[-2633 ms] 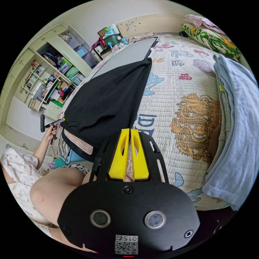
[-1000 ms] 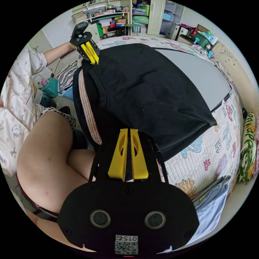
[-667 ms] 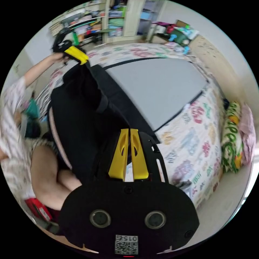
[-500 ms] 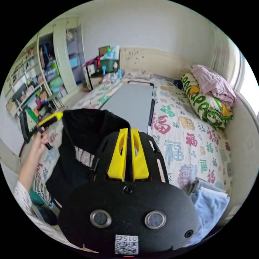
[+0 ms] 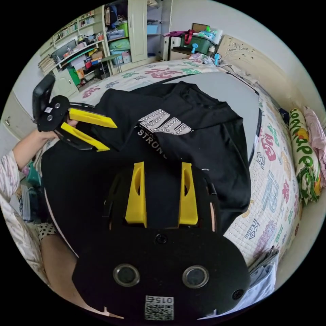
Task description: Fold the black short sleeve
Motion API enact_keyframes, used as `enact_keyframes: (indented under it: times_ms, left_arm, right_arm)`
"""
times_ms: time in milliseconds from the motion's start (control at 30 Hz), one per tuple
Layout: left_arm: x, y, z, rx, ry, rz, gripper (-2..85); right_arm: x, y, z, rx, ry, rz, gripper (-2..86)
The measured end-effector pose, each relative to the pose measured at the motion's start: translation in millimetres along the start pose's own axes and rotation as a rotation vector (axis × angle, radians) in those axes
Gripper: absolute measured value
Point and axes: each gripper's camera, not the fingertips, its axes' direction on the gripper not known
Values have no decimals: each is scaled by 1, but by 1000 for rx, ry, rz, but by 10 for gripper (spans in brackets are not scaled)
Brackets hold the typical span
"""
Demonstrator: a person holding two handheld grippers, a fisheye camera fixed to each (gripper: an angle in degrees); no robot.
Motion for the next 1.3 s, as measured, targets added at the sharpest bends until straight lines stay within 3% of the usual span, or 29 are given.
enact_keyframes:
  times_ms: [133, 233, 367, 400, 467, 533, 633, 700, 767, 933, 1067, 1300]
  left_arm:
    - [-42, -10, -2, 0, 103, -51, 35]
    - [-124, 5, -45, 137, 50, -250, 22]
    - [-269, 78, -111, 338, -268, -742, 28]
    - [-296, 95, -116, 311, -365, -830, 39]
    - [-319, 110, -116, 268, -390, -909, 67]
    - [-317, 115, -113, 288, -360, -890, 85]
    - [-287, 99, -100, 297, -312, -760, 84]
    - [-255, 69, -87, 294, -164, -600, 81]
    - [-224, 37, -77, 291, -7, -446, 81]
    - [-149, -48, -36, 199, 331, -173, 96]
    - [-142, -83, 16, 99, 427, -241, 104]
    - [-167, -84, 46, 105, 491, -404, 92]
  right_arm:
    - [33, -13, -1, -16, 108, 58, 28]
    - [116, -10, -32, 13, 38, 208, -5]
    - [295, 34, -97, 69, 253, 673, -3]
    - [336, 60, -120, 120, 258, 826, 2]
    - [368, 95, -146, 209, 197, 972, 12]
    - [363, 98, -157, 274, 62, 856, 32]
    - [285, 66, -166, 246, -78, 454, 75]
    - [202, 51, -177, 203, -139, 173, 129]
    - [158, 48, -183, 160, -134, 45, 136]
    - [144, 79, -206, 127, -89, 72, 123]
    - [147, 93, -213, 69, -22, 60, 112]
    - [192, 77, -250, 42, 19, 72, 77]
